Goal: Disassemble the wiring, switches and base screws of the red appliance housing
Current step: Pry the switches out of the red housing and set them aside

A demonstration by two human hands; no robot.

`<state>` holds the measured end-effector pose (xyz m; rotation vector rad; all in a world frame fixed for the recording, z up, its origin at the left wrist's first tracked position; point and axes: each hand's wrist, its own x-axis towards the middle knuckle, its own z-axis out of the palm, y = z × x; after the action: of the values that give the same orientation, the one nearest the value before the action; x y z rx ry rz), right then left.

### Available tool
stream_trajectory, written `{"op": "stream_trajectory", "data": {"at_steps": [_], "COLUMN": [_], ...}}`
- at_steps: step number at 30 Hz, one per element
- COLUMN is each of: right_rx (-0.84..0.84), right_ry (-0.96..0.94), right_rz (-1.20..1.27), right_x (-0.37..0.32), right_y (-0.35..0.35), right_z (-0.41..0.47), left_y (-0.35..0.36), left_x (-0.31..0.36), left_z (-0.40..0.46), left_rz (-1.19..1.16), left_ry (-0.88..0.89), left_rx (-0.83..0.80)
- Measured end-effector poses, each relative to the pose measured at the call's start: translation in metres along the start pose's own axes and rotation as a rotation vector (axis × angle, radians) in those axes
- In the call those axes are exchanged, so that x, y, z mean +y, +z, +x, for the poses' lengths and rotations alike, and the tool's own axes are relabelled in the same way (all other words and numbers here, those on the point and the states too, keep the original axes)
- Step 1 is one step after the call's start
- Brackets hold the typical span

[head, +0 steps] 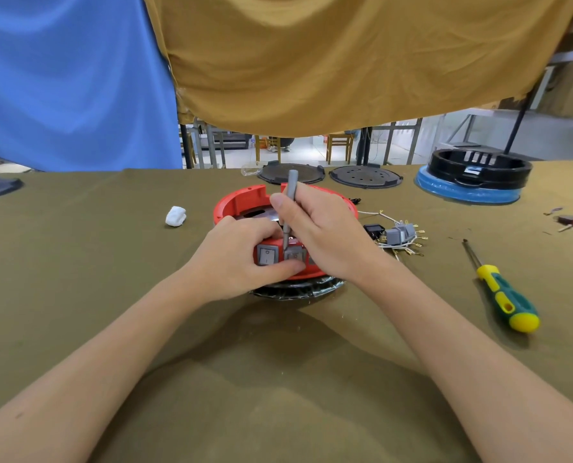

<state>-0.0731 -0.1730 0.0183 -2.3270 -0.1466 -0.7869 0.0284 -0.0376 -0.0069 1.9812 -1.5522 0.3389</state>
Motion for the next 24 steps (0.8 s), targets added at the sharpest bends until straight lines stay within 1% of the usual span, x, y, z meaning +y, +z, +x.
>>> {"op": "stream_trajectory", "data": {"at_steps": [3,8,11,14,17,19,21,24], "right_rx": [-0.064,-0.078,-0.091,-0.020,0.150,0.231,0.233,0.123], "right_ry": [0.005,0.068,0.074,0.063,0.072,0.089,0.084,0.044], "right_rz": [-0.068,-0.122,-0.160,-0.086,0.122,0.182,0.140,0.040], "right_x": [-0.002,-0.006,-0.006,-0.004,0.001,0.006,0.010,0.011], "right_y": [0.004,0.006,0.009,0.009,0.000,-0.010,-0.017,-0.016], "right_z": [0.003,0.014,0.018,0.013,0.005,0.003,0.001,-0.003], "left_y": [-0.002,-0.002,-0.002,-0.001,-0.001,-0.001,-0.001,-0.002], "left_x": [0.003,0.003,0.004,0.004,0.001,0.001,0.001,0.000], "left_z": [-0.001,-0.001,0.000,0.000,-0.001,-0.001,-0.002,-0.001], "left_rz": [-0.031,-0.063,-0.056,-0.035,0.029,0.039,0.038,0.035], "left_ry": [0.019,-0.015,-0.017,-0.016,-0.037,-0.055,-0.063,-0.062], "left_rx": [0.011,-0.011,-0.018,-0.016,-0.016,-0.027,-0.038,-0.046]}}
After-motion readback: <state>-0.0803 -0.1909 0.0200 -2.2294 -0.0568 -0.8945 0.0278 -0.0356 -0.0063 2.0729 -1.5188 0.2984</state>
